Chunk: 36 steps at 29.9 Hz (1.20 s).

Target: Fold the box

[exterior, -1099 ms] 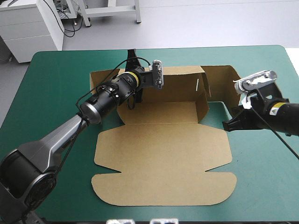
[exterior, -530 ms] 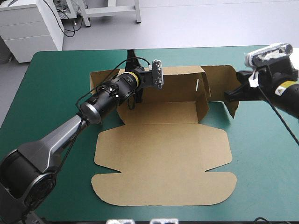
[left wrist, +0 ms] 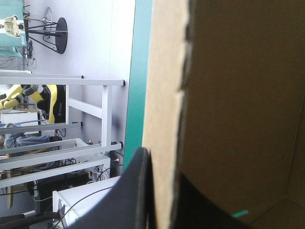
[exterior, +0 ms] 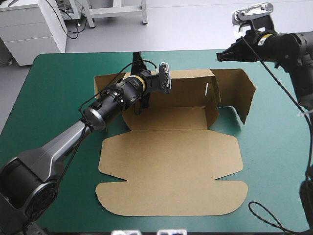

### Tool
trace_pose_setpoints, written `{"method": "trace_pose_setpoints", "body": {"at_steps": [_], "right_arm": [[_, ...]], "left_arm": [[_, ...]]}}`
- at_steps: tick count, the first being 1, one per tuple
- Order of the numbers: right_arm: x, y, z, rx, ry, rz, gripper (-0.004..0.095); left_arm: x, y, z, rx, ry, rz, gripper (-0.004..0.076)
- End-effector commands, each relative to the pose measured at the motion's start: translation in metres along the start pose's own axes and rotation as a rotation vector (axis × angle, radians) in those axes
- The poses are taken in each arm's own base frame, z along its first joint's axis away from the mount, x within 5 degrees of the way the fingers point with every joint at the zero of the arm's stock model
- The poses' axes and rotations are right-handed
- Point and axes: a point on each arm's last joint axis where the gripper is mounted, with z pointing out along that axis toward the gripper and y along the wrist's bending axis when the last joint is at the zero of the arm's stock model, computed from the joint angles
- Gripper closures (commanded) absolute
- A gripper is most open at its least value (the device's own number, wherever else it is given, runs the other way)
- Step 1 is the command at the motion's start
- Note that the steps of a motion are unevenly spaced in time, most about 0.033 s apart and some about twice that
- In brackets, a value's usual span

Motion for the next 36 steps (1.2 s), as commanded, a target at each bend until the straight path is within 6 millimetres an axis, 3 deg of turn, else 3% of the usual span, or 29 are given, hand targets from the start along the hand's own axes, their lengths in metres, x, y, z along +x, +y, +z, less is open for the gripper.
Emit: {"method": "trace_pose_setpoints", "body": {"at_steps": [1,14,27,36], "right_arm": [[-0.019,-0.005,0.000,0.019,-0.091,0.022,0.0927],[-0.015,-0.021,0.064,0.103,0.040,0.018,0.0927],[-0.011,-0.023,0.072,0.108,0.063,0.018,0.0927],[0.007,-0.021,0.075,0.084,0.237,0.024,0.0927]], "left_arm": [[-0.002,0.009,-0.019,0.007,-0.021,-0.104,0.0731],[-0.002,0.009,-0.019,0.008,-0.022,-0.106,0.0731],[0.000,0.007,-0.019,0.022,-0.004,-0.106,0.0731],[0.002,0.002,-0.013,0.050,0.022,-0.103,0.0731]]}}
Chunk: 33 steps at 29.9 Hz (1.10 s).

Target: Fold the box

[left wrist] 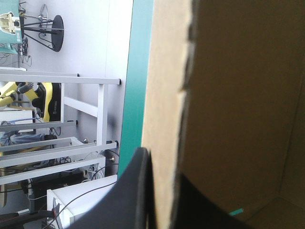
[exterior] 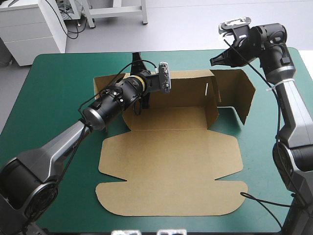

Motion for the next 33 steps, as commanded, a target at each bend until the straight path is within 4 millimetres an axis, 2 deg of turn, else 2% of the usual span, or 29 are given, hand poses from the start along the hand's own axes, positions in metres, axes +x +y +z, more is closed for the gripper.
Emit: {"method": "trace_pose_setpoints", "body": {"at_steps": [1,7,11,16,19,24,33], "right_arm": [[-0.003,-0.003,-0.027,0.014,-0.066,-0.001,0.0927],[0.019,0.005,0.002,-0.064,0.088,0.025,0.0927],[0.033,0.014,0.014,-0.152,0.150,0.041,0.0927],[0.052,0.019,0.023,-0.194,0.223,0.047,0.0927],[0.069,0.021,0.020,-0.197,0.265,0.013,0.0927],[0.088,0.023,-0.012,-0.187,0.219,-0.035,0.0927],[0.101,0.027,-0.107,-0.158,0.008,-0.064,0.0927]], "left_arm": [[0.001,0.001,-0.010,0.038,0.017,-0.083,0.0731],[0.004,-0.006,-0.006,0.056,0.028,-0.072,0.0731],[0.004,-0.007,-0.005,0.058,0.030,-0.071,0.0731],[0.004,-0.007,-0.005,0.060,0.033,-0.071,0.0731],[0.005,-0.007,-0.005,0.061,0.038,-0.068,0.0731],[0.005,-0.007,-0.005,0.061,0.038,-0.068,0.0731],[0.005,-0.008,-0.005,0.071,0.043,-0.074,0.0731]]}}
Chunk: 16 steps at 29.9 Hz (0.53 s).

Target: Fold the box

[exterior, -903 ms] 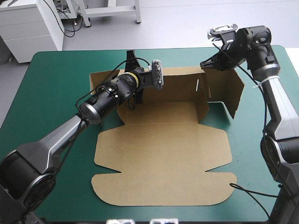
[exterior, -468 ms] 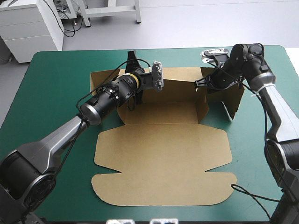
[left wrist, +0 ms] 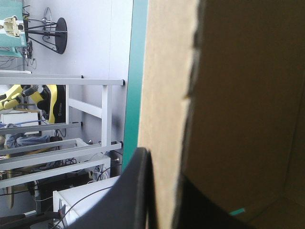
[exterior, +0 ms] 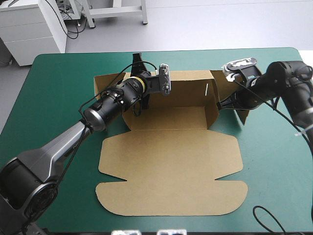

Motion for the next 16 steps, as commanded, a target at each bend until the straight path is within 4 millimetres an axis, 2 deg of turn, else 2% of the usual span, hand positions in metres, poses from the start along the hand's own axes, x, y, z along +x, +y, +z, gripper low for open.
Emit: {"method": "trace_pose_setpoints", "body": {"at_steps": [1,7,13,16], "right_arm": [[0.007,0.008,-0.048,0.024,-0.153,-0.030,0.0927],[0.013,0.013,-0.076,0.066,-0.268,-0.054,0.0927],[0.010,0.009,-0.077,0.106,-0.295,-0.061,0.0927],[0.009,0.009,-0.077,0.109,-0.306,-0.061,0.0927]], "left_arm": [[0.004,-0.004,-0.009,0.080,0.049,-0.099,0.0731],[0.007,-0.006,-0.010,0.100,0.074,-0.101,0.0731],[0.004,-0.008,-0.011,0.105,0.072,-0.101,0.0731],[-0.002,-0.008,-0.021,0.101,0.061,-0.081,0.0731]]}}
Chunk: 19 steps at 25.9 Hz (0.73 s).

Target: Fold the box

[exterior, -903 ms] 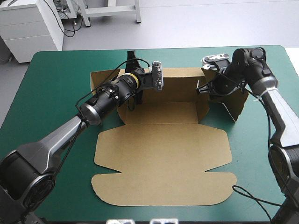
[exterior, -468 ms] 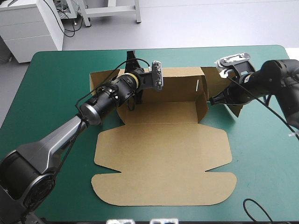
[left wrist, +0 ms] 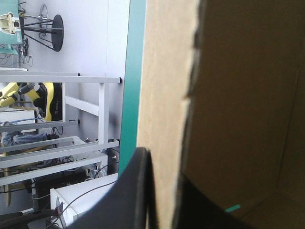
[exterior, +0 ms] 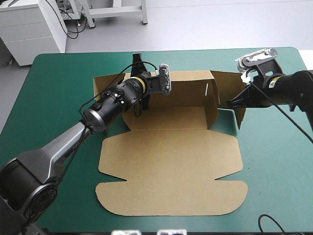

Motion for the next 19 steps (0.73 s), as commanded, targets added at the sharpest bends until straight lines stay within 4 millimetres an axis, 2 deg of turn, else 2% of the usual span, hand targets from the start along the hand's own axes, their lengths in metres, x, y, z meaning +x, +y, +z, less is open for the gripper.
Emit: {"method": "trace_pose_setpoints", "body": {"at_steps": [1,4,11,15,16,19], "right_arm": [[-0.009,-0.002,-0.015,0.037,-0.121,-0.010,0.0927],[-0.010,-0.003,-0.015,0.042,-0.128,-0.012,0.0927],[-0.009,-0.002,-0.020,0.046,-0.144,-0.007,0.0927],[-0.008,-0.001,-0.031,0.057,-0.174,-0.012,0.0927],[-0.008,-0.001,-0.036,0.072,-0.186,-0.011,0.0927],[-0.005,-0.002,-0.045,0.103,-0.200,-0.004,0.0927]], "left_arm": [[-0.003,-0.005,-0.022,0.080,0.035,-0.079,0.0731],[-0.012,-0.003,-0.045,0.068,0.003,-0.067,0.0731],[-0.013,-0.004,-0.096,0.098,0.033,-0.051,0.0731],[-0.015,0.000,-0.126,0.054,0.013,-0.028,0.0731],[-0.019,0.001,-0.142,0.026,-0.019,-0.015,0.0731],[-0.024,-0.007,-0.158,0.056,-0.023,0.006,0.0731]]}}
